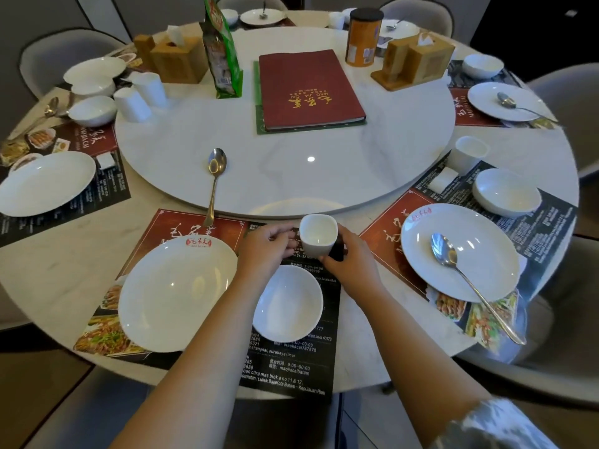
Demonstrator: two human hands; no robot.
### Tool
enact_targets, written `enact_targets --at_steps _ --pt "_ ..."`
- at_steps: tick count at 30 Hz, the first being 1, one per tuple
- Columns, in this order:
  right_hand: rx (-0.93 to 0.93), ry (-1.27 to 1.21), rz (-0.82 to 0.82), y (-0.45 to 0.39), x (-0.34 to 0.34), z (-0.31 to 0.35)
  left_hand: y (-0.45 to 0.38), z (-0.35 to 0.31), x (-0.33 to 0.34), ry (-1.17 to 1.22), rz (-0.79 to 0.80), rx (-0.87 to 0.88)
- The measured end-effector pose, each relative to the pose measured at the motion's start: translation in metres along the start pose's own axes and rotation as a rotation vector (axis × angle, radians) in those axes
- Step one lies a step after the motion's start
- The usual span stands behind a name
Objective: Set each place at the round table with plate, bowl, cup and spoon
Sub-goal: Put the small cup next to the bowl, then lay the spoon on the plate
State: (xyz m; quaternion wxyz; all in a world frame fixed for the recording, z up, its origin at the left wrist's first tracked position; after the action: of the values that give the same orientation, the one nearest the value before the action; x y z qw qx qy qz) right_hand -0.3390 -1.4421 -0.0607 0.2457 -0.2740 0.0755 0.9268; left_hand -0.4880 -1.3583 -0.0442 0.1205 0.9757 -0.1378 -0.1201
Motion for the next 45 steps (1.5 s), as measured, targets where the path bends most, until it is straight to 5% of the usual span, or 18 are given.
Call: enact_targets --at_steps 13,25,36,45 --pt "0.098 -0.102 -0.324 0.13 0.021 0.052 0.081 0.021 -0.102 -0.01 0.027 0.098" --pt "0.127 -0.213 -0.181 0.192 0.106 0.12 0.125 0.046 -0.207 -0.02 -0.064 0.085" --pt "0.125 -0.271 -0.138 0.153 0.159 0.158 0.087 0.064 -0.268 -0.267 -0.168 0.185" --pt "0.163 -0.052 -0.347 0.024 0.215 0.165 -0.03 0.08 -0.273 -0.53 0.047 0.397"
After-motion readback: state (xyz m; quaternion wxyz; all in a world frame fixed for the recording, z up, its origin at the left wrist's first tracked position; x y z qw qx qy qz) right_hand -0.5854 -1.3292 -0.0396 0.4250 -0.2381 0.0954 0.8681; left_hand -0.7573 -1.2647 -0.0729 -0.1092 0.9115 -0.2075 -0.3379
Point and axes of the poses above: each hand's wrist, its own y-axis away from the middle knuckle, its own x-axis out of the palm, z = x × y, the point moved 4 cm from there along -y, towards the middle knuckle, and after that the axes turned 2 degrees about -z, right-handed, at the moved point
